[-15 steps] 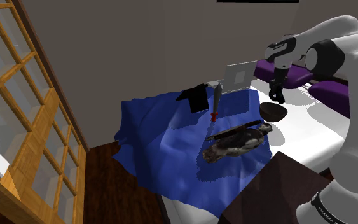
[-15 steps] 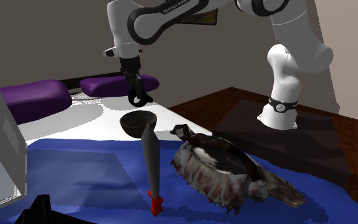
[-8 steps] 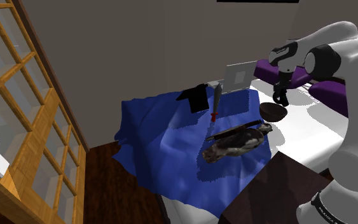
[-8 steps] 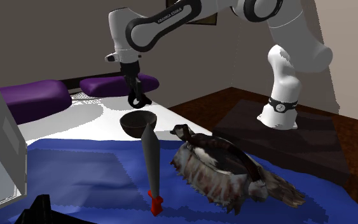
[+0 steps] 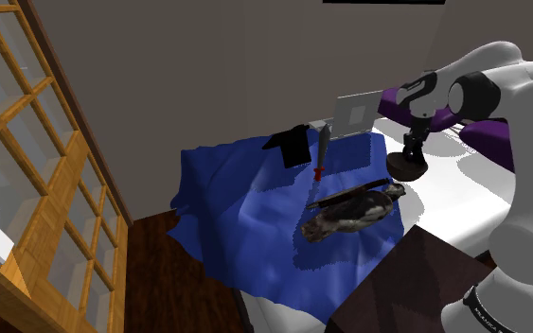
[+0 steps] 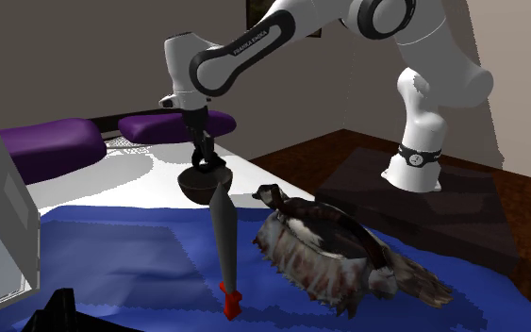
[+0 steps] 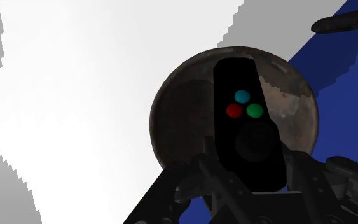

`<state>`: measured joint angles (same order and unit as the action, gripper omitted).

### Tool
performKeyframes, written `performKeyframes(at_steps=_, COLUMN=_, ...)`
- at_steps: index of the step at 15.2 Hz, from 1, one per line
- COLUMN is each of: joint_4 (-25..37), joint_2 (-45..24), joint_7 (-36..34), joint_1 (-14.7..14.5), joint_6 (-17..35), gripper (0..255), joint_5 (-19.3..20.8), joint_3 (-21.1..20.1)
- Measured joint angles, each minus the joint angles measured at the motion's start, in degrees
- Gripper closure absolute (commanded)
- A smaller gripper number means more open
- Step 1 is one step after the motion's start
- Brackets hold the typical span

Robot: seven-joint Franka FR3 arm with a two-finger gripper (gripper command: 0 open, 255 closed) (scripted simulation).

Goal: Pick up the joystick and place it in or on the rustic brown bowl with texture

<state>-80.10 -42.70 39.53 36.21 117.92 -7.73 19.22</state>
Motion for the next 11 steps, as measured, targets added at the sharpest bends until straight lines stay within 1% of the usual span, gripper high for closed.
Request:
performKeyframes(at_steps=2, joint_4=-0.4, joint_2=-0.5, joint_7=0.1, joint_1=0.1, joint_6=0.9, gripper=255, joint_5=-0.1, joint_3=-0.1)
performKeyframes(at_steps=8, joint_4=-0.4, joint_2=-0.7, joint_7=0.0, joint_1=0.1, joint_6=1.1, gripper=255, joint_5=-0.2, joint_3=-0.2)
performKeyframes(at_steps=9, joint_4=-0.4, joint_2=-0.7, joint_7=0.0, joint_1=0.1, joint_6=1.1, gripper=0, joint_5=-0.2, joint_3=-0.2)
performKeyframes(at_steps=11, joint_4=-0.4, joint_2=-0.7, joint_7=0.0, joint_1=0.1, joint_6=1.1, gripper=0, joint_5=-0.2, joint_3=-0.1)
